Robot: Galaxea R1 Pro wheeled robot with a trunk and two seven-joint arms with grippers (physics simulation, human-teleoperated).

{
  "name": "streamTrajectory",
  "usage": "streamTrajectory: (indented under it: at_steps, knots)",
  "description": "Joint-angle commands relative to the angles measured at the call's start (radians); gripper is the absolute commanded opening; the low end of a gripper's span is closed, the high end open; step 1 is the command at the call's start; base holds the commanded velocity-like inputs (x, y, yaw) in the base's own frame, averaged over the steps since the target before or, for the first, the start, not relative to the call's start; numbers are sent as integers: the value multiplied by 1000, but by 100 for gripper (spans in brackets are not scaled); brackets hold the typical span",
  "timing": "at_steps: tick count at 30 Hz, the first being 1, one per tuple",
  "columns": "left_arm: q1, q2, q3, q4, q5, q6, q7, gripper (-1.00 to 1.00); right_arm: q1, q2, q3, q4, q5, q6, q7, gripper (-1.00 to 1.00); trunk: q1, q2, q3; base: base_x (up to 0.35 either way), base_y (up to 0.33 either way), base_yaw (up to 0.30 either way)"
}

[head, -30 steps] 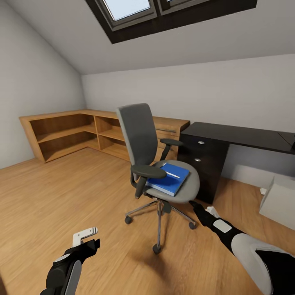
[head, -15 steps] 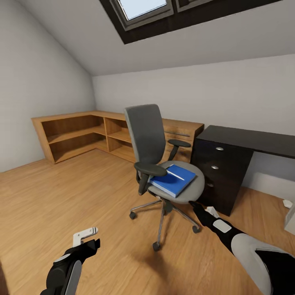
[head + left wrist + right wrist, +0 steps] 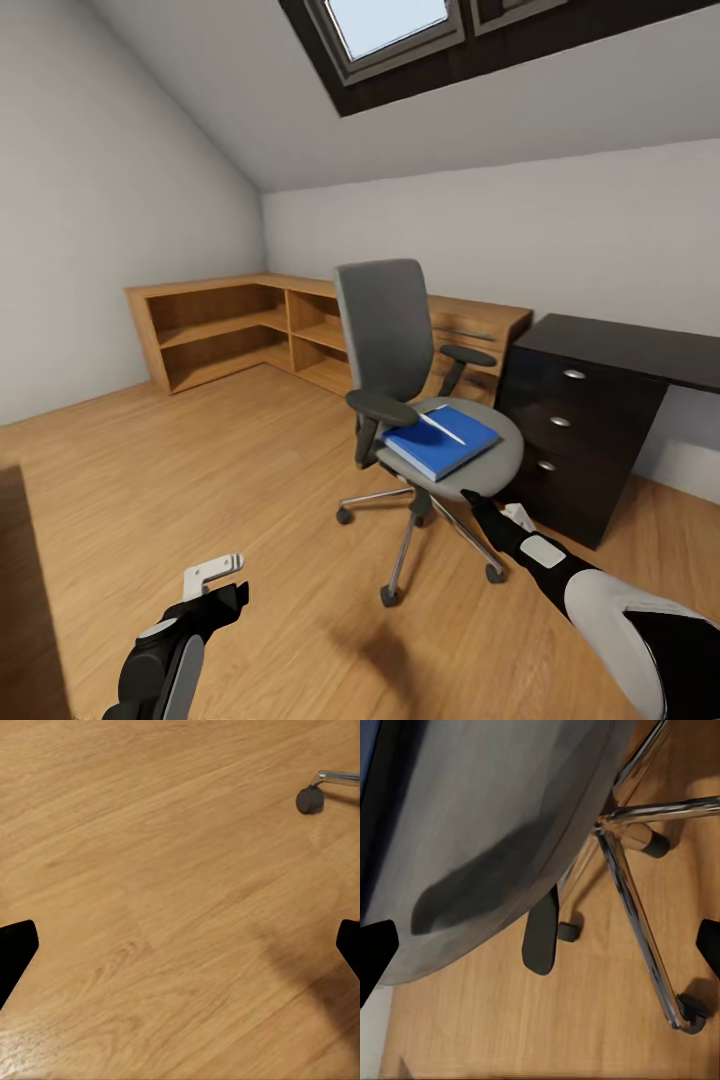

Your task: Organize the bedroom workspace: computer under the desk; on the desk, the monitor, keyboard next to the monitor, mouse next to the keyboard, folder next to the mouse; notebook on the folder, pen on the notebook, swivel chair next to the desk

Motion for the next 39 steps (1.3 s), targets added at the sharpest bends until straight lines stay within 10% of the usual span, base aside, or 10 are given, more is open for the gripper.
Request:
streamTrajectory:
  at_steps: [1,39]
  knots:
    - [-1,-1,1,-1,10,3,7,100,-1,0,-3,0,-4,6,3,100,0,0,-1,0,0,72]
    - [-1,0,1,-1,10,3,7,100,0,-5,-4,0,-4,4,3,100,0,0,0,1,0,-141]
